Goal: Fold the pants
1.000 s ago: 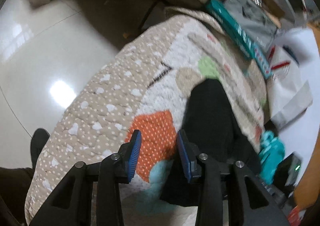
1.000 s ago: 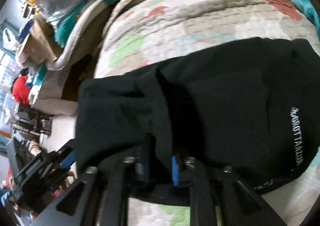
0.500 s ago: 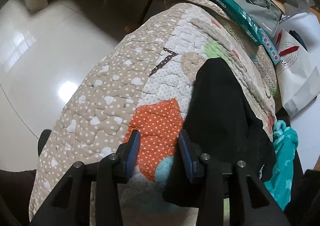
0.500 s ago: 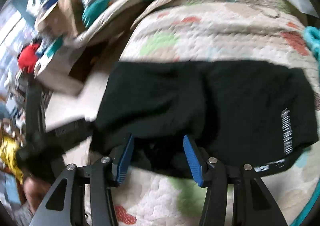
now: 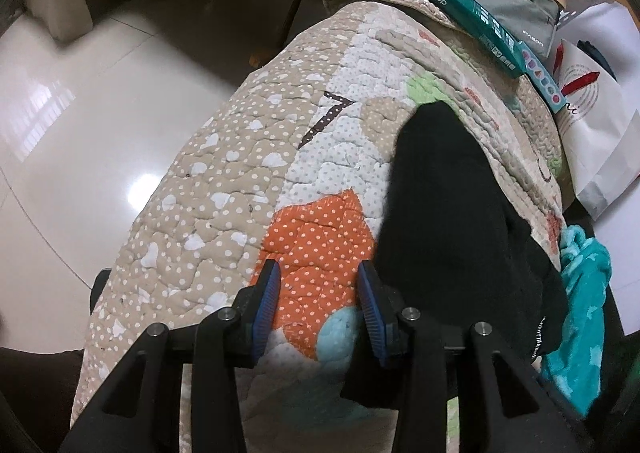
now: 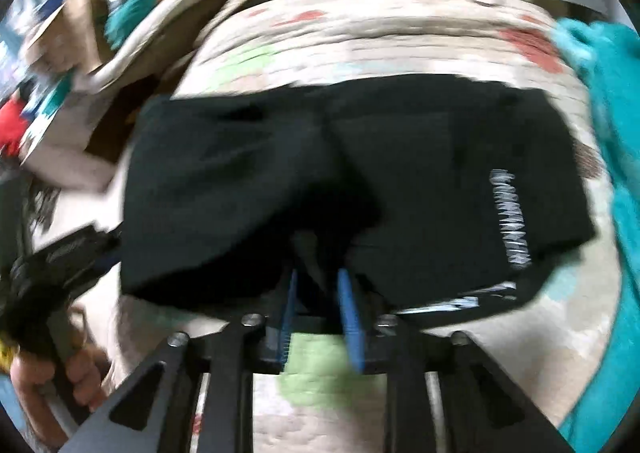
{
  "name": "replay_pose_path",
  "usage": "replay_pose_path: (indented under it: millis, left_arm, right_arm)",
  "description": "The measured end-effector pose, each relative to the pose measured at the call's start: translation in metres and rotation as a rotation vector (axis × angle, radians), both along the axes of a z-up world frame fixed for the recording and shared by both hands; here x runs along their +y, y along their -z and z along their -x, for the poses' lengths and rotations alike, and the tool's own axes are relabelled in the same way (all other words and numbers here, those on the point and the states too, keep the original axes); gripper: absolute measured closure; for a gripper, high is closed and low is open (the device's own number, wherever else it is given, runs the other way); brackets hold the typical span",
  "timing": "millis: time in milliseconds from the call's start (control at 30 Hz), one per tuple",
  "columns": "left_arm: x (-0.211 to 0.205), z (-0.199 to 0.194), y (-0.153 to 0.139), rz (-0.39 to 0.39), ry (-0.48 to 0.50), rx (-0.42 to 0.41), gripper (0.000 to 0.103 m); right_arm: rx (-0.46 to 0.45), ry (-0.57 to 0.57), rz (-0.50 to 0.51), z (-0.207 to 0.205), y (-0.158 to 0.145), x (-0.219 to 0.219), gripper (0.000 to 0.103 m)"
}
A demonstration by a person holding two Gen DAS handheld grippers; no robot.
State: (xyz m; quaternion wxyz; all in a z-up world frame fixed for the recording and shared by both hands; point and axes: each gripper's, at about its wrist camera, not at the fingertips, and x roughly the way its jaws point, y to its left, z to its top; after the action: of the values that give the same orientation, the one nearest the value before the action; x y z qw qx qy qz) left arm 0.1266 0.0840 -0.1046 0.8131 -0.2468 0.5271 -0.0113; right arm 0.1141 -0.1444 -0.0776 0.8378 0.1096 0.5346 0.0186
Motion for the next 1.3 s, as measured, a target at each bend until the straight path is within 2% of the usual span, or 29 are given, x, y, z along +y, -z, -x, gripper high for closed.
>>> replay_pose_path:
  millis: [33,133,233,300,367,433,467,533,600,700,733,800,867,967,1100,1167,1267,1300]
  left_arm:
    - [-0.001,0.000,0.000,-0.006,0.002,-0.001,0.064]
    - [-0.004,0.002,0.000,-0.034,0.009,-0.006,0.064]
    - [-0.005,0.002,-0.001,-0.033,0.008,-0.006,0.064]
    - [-0.005,0.002,-0.001,-0.032,0.010,-0.007,0.064]
    - [-0.007,0.003,-0.001,-0.033,0.013,-0.006,0.064]
    - [-0.008,0.004,-0.001,-0.037,0.016,-0.003,0.064]
    - [-0.008,0.003,0.000,-0.038,0.019,-0.001,0.064]
    - [-0.007,0.002,-0.001,-0.037,0.022,0.004,0.063]
    - [-0.004,0.001,-0.002,-0.022,0.013,0.009,0.063]
    - [0.006,0.003,-0.003,0.017,-0.019,0.000,0.063]
    - [0.009,0.004,-0.003,0.021,-0.037,-0.004,0.063]
    - [0.015,0.009,-0.003,0.027,-0.078,-0.009,0.063]
    - [0.018,0.015,-0.003,0.064,-0.106,-0.007,0.063]
    - [0.014,0.024,-0.003,0.133,-0.110,-0.004,0.063]
    - [-0.006,0.026,-0.003,0.090,-0.040,-0.018,0.063]
    - [-0.013,0.025,-0.001,0.040,-0.019,-0.020,0.063]
    - [-0.020,0.024,-0.003,-0.019,0.012,-0.023,0.063]
    - [-0.020,0.024,-0.003,-0.023,0.012,-0.023,0.063]
  right_arm:
    - [-0.015,0.026,0.011,0.001,-0.005,-0.006,0.076]
    - [-0.119,0.059,-0.039,0.000,-0.032,-0.009,0.076]
    - [-0.191,0.004,-0.161,-0.009,-0.047,0.004,0.074]
    - [-0.173,-0.044,-0.260,-0.021,-0.041,0.018,0.073]
    - [-0.107,-0.053,-0.334,-0.034,-0.020,0.024,0.065]
    - [-0.024,0.007,-0.357,-0.041,0.007,0.018,0.068]
    - [-0.002,0.047,-0.426,-0.038,0.022,0.009,0.069]
    - [-0.034,0.097,-0.538,-0.026,0.030,-0.007,0.071]
    - [-0.020,0.112,-0.568,-0.023,0.030,-0.014,0.071]
    - [-0.042,0.137,-0.524,-0.020,0.015,-0.021,0.068]
    - [-0.055,0.126,-0.494,-0.021,0.009,-0.019,0.062]
    - [-0.081,0.088,-0.438,-0.029,-0.006,-0.010,0.062]
    - [-0.096,0.016,-0.444,-0.052,-0.020,0.002,0.062]
    - [-0.077,-0.164,-0.476,-0.090,-0.029,0.037,0.062]
    - [0.021,-0.290,-0.553,-0.137,-0.011,0.078,0.062]
    - [0.062,-0.250,-0.454,-0.158,0.010,0.088,0.065]
    - [0.063,-0.162,-0.264,-0.185,0.025,0.091,0.066]
    - [0.053,-0.153,-0.243,-0.190,0.025,0.091,0.066]
